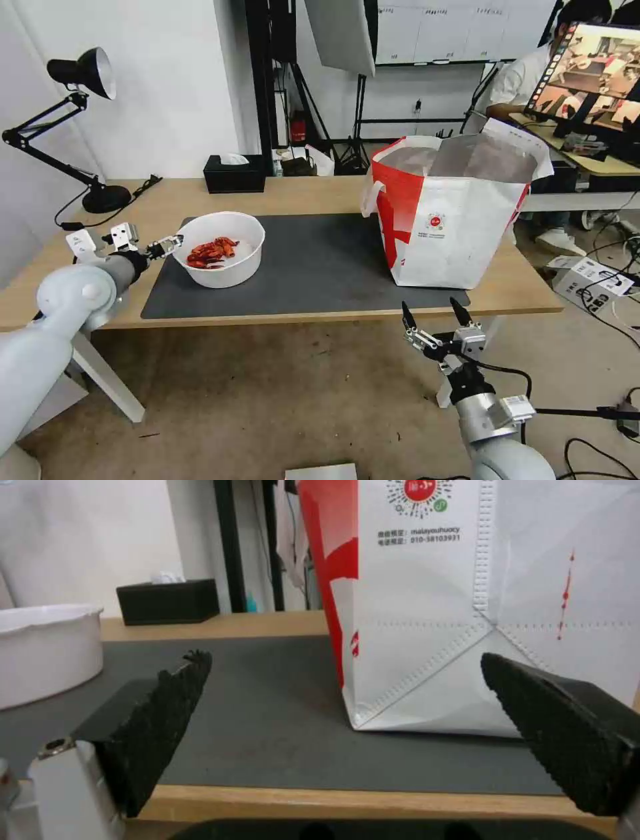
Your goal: Pick up the trash from the table and place it into the takeout bag.
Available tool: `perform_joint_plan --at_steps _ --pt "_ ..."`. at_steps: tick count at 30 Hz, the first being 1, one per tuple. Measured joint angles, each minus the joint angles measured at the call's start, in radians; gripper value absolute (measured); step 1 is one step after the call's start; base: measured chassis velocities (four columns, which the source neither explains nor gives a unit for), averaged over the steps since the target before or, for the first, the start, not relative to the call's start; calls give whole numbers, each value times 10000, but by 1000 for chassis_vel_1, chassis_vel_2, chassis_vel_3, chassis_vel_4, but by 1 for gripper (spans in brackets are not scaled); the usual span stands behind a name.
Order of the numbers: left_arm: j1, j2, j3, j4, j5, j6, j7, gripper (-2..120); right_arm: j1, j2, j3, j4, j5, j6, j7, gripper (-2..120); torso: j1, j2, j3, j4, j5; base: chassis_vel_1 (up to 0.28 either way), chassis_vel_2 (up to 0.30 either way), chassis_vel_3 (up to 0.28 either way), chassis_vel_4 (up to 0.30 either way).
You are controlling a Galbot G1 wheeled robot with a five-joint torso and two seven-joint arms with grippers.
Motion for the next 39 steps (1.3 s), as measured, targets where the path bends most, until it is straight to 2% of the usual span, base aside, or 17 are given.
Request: perform_joint_plan --at_steps 8,18,21,25,26,29,30,32,34,36,39 --pt "-548 -119 101 359 -784 1076 -10 100 0 0 0 0 0 0 0 100 0 -1 0 -1 0 0 0 0 0" --pt "-938 -237 259 712 -1254 1510 -59 100 0 0 0 0 0 0 0 100 0 -1 -1 0 0 0 0 0 0" --pt "-1051 -260 360 814 -1391 1608 -239 93 0 0 0 0 0 0 -1 100 -2 0 -1 0 1 0 0 0 0" --pt "-1185 -324 517 882 -1522 1646 -424 74 0 0 0 0 0 0 0 100 -1 0 -1 -1 1 0 0 0 0" --pt "-1185 -324 517 882 -1522 1646 -424 74 0 0 0 0 0 0 0 100 -1 0 -1 -1 1 0 0 0 0" --pt "-1202 -369 570 883 -1550 1668 -500 61 0 0 0 0 0 0 0 100 -1 0 -1 0 0 0 0 0 0" --pt "-1202 -369 570 883 -1550 1668 -500 61 0 0 0 0 0 0 0 100 -1 0 -1 0 0 0 0 0 0" --pt "-1204 -367 602 883 -1561 1685 -541 49 0 0 0 0 0 0 0 100 -1 0 -1 0 1 0 0 0 0" --pt "-1204 -357 618 881 -1563 1695 -551 46 0 0 0 0 0 0 -1 100 -1 1 -1 0 0 0 0 0 0" --pt "-1204 -329 627 882 -1579 1703 -562 35 0 0 0 0 0 0 0 100 -1 1 -1 0 1 0 0 0 0" --pt "-1199 -316 627 882 -1619 1710 -594 27 0 0 0 0 0 0 0 100 -1 1 -1 0 1 0 0 0 0"
